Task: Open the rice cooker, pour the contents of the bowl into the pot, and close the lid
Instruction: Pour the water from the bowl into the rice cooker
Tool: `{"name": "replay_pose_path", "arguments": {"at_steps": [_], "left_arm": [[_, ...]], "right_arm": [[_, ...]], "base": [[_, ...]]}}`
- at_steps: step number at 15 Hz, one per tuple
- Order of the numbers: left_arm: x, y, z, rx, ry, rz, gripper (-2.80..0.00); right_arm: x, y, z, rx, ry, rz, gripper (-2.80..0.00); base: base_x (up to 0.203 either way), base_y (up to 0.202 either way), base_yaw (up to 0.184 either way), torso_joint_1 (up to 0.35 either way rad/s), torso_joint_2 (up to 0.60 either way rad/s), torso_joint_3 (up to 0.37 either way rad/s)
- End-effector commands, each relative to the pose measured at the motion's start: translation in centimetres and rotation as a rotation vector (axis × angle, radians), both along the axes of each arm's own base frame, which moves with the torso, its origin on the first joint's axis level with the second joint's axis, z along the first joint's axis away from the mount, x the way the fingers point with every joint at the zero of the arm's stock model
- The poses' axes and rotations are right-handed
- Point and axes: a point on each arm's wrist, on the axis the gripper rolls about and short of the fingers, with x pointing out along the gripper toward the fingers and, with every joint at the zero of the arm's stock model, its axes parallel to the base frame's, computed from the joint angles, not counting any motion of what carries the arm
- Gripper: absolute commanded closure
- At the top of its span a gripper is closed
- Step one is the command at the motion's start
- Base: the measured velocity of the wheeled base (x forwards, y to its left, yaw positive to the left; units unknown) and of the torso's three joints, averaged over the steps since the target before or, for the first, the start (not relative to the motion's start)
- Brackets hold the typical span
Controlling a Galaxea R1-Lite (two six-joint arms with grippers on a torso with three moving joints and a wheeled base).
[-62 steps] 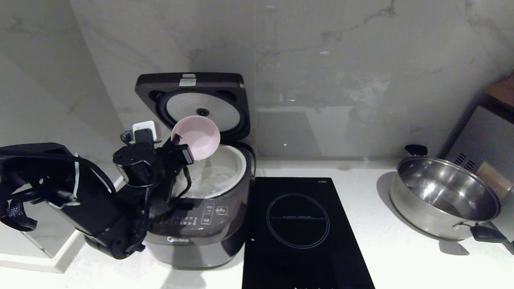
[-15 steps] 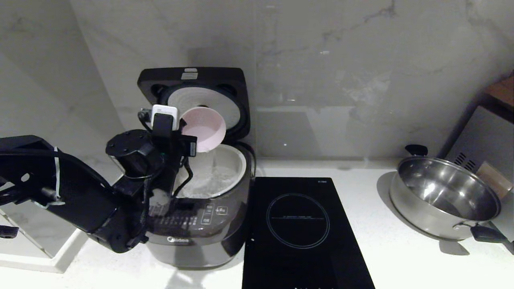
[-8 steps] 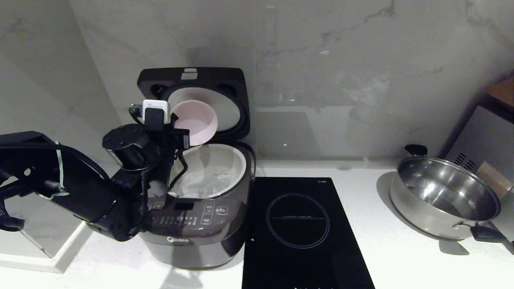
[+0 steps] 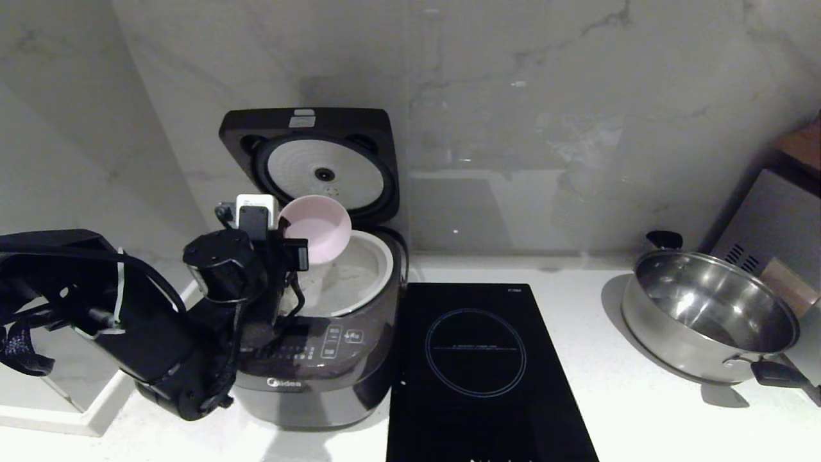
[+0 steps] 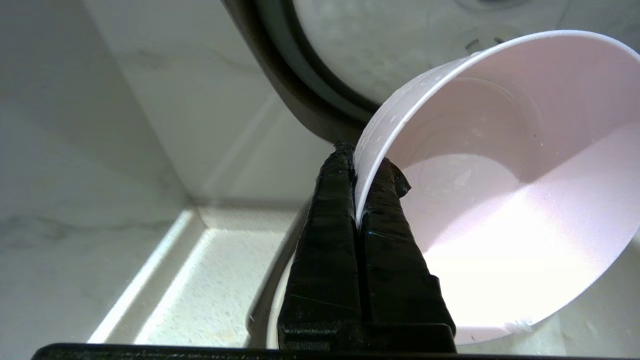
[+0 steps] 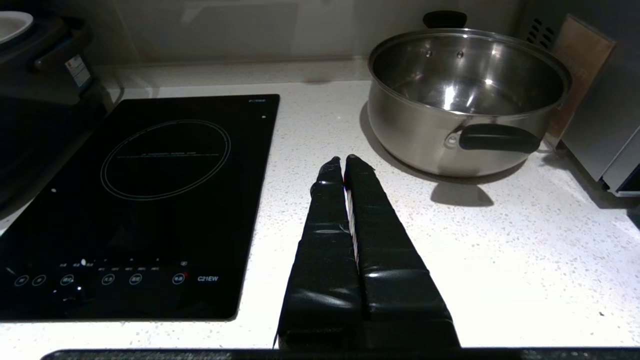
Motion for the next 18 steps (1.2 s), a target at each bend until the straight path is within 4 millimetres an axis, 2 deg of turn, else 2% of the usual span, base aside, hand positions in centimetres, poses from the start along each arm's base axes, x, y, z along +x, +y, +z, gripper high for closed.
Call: {"name": "replay_pose_path", "arguments": {"at_steps": [1,3,4,6,8,11,15,18], "left_arm": [[0.6,-0.1,0.9,-0.022,-0.047,0.01,0.0],[0.8,-0.2,-0.6,-0.013,-0.001,0.015,0.0],[1.1,0.3,0.2,-0.022,-0.029,0.029,0.0],[2.5,3.1,2.1,-0.044,-0.106,0.104,0.0],[2.5,4.8,1.5,-0.058,-0.082,0.136,0.0],[2.4,6.2,1.6,-0.133,0.091,0.117,0.0],[0.7,8.3,4.7,-0.299,0.35,0.008,0.0],[-0.1,10.3,6.3,-0.378,0.551,-0.028,0.0]], "right_arm": [[0.0,0.0,0.0,0.0,-0.002,-0.001,0.0],[0.0,0.0,0.0,0.0,-0.002,-0.001,0.0],[0.0,0.0,0.0,0.0,-0.002,0.0,0.0],[0.0,0.0,0.0,0.0,-0.002,-0.001,0.0],[0.0,0.0,0.0,0.0,-0.002,0.001,0.0],[0.0,0.0,0.0,0.0,-0.001,-0.001,0.0],[0.0,0.0,0.0,0.0,-0.002,0.001,0.0],[0.0,0.0,0.0,0.0,-0.002,0.001,0.0]], "base": [[0.0,0.0,0.0,0.0,0.0,0.0],[0.0,0.0,0.0,0.0,0.0,0.0],[0.0,0.0,0.0,0.0,0.0,0.0],[0.0,0.0,0.0,0.0,0.0,0.0],[0.0,0.0,0.0,0.0,0.0,0.0],[0.0,0.0,0.0,0.0,0.0,0.0],[0.0,0.0,0.0,0.0,0.0,0.0],[0.0,0.0,0.0,0.0,0.0,0.0]]}}
